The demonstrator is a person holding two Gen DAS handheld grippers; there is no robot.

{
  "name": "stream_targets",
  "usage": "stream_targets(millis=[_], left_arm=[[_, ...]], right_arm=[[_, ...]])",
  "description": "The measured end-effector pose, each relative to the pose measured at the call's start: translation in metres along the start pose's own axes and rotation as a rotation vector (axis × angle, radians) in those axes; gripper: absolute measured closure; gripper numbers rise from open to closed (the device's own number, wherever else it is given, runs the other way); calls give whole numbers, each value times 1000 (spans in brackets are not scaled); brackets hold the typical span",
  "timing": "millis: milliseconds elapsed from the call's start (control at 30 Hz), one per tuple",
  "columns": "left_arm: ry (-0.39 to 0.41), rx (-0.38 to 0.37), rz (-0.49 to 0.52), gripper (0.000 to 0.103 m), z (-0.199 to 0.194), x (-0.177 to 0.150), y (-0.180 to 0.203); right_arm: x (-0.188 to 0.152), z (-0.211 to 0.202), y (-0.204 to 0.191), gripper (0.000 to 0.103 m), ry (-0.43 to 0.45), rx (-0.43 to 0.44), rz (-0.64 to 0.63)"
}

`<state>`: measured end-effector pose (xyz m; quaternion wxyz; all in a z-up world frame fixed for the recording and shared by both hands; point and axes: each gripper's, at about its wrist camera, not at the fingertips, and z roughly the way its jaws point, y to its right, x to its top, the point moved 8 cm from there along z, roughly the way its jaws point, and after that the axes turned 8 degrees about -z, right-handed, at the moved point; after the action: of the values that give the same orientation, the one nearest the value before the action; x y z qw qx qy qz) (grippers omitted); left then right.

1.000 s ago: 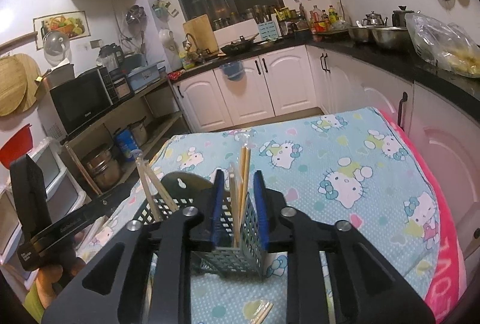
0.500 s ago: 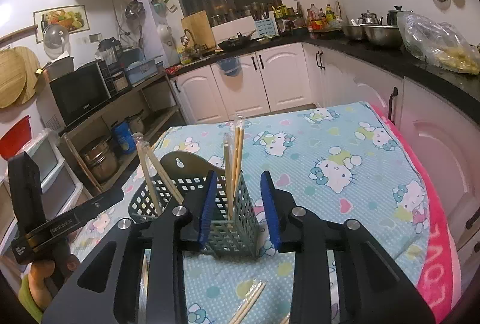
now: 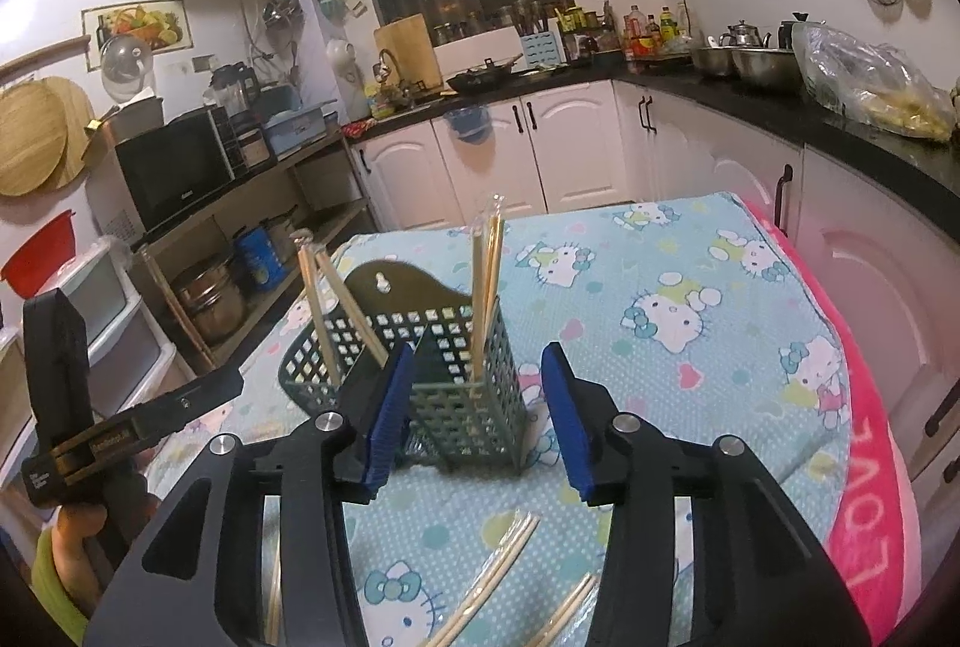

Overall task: Organize utensils
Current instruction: 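Withdraw both open tools from the caddy toward the wrapped chopsticks on the sheet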

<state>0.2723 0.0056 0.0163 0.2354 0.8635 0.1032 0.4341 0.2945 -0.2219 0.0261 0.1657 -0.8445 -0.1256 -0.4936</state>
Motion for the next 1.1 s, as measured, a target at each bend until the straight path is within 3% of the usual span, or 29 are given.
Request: stream_targets(millis=[533, 1000, 1100], left_arm=[[-36, 43, -41, 19, -13, -23, -33], [-109, 86, -102, 19, -17, -58, -75], [-133, 77, -118, 24, -15, -65, -79]], right_arm=[[-33, -6, -17, 54, -63, 20, -18], [-74, 10, -30, 49, -169, 36, -15], [-83, 17, -34, 49, -197, 44, -24]])
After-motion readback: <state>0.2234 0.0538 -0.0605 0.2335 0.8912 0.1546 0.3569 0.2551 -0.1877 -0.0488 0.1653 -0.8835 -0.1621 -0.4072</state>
